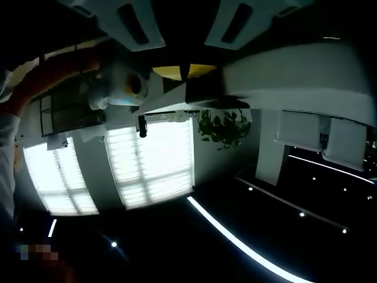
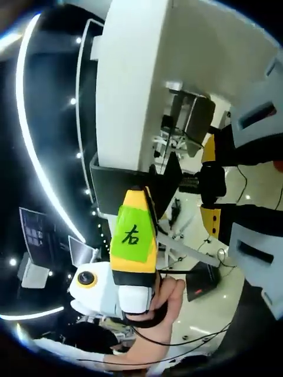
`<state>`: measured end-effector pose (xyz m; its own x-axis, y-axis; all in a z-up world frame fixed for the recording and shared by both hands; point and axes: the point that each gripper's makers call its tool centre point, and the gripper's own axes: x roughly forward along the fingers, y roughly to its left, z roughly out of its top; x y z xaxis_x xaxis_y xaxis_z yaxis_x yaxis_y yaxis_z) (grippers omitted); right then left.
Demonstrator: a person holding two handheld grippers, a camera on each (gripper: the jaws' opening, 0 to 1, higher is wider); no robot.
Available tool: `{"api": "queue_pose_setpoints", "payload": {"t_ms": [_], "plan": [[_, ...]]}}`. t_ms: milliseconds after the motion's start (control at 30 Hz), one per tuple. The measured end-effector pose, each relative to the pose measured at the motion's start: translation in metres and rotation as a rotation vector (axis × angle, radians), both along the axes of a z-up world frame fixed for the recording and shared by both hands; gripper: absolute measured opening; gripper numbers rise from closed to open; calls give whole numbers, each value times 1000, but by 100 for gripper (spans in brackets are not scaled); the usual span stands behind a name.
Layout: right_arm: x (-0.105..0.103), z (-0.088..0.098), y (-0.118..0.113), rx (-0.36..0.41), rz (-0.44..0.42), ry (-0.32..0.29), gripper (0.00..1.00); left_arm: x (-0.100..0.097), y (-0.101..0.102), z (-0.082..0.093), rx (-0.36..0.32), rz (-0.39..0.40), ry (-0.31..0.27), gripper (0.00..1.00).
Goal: Clamp the fixed fixture on the desktop, loosen the retaining clip, secure it to the edge of the desk, and tighten the retaining clip.
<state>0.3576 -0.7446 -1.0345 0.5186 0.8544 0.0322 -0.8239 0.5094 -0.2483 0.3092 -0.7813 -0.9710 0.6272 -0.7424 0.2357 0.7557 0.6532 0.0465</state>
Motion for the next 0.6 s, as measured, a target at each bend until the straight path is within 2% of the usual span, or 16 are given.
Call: {"api": "queue_pose_setpoints", "payload": {"t_ms": [200,267,367,467,533,600], "plan": [[-1,-1,1,36,22,18,24,0,0,-2,8,1,-1,2],[1,-3,-3,84,-21,42,27,0,0,-2,9,1,-2,2],[1,-12,-16,113,-122,45,33,-1,1,-2,5,-1,2,2],[-13,-23,-19,161,-186,75,33,0,0,-2,-1,-4,6,2],[-28,-25,-15,176,-230,51,33,0,0,-3,0,-3,8,2],[-33,-27,-15,124,-317,7,33,0,-1,-3,2,0,7,2]]}}
